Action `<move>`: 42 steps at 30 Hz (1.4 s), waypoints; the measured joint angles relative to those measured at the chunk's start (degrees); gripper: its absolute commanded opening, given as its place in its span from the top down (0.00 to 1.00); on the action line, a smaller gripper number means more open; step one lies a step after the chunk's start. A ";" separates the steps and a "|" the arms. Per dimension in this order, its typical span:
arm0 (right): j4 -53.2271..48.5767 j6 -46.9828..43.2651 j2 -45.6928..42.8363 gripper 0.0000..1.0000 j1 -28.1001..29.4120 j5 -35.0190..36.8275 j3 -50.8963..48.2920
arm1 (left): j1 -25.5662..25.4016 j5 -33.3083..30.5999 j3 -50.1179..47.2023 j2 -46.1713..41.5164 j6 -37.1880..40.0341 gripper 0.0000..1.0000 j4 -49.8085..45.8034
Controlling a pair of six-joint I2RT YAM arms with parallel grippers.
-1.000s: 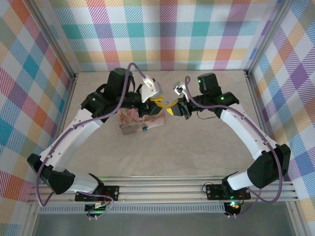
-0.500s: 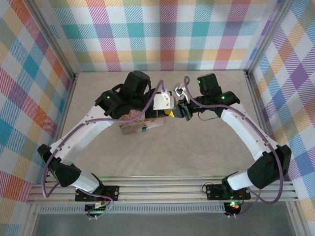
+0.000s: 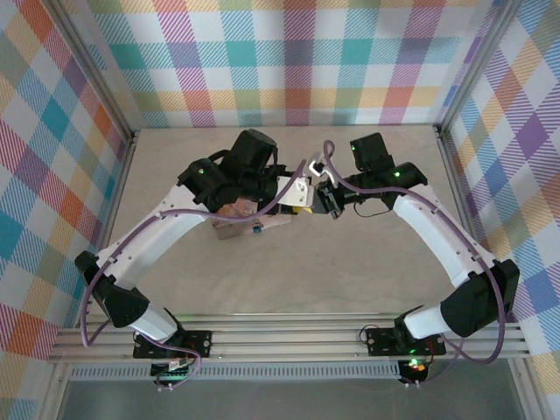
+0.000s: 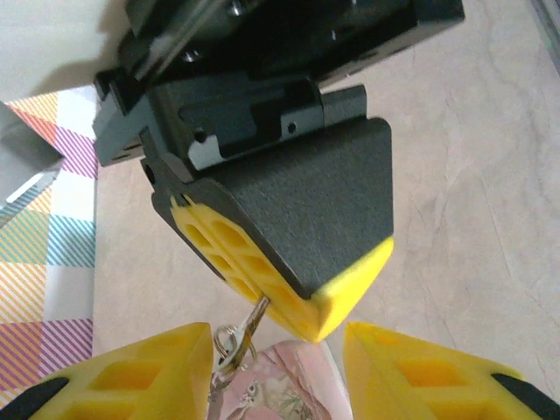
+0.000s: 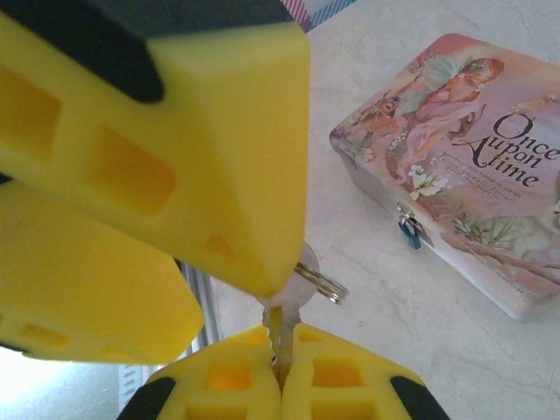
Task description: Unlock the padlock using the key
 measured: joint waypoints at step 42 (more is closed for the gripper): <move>20.22 34.45 -7.93 0.56 -2.19 15.80 -2.51 | 12.02 14.67 -20.11 -7.63 -62.49 1.00 27.02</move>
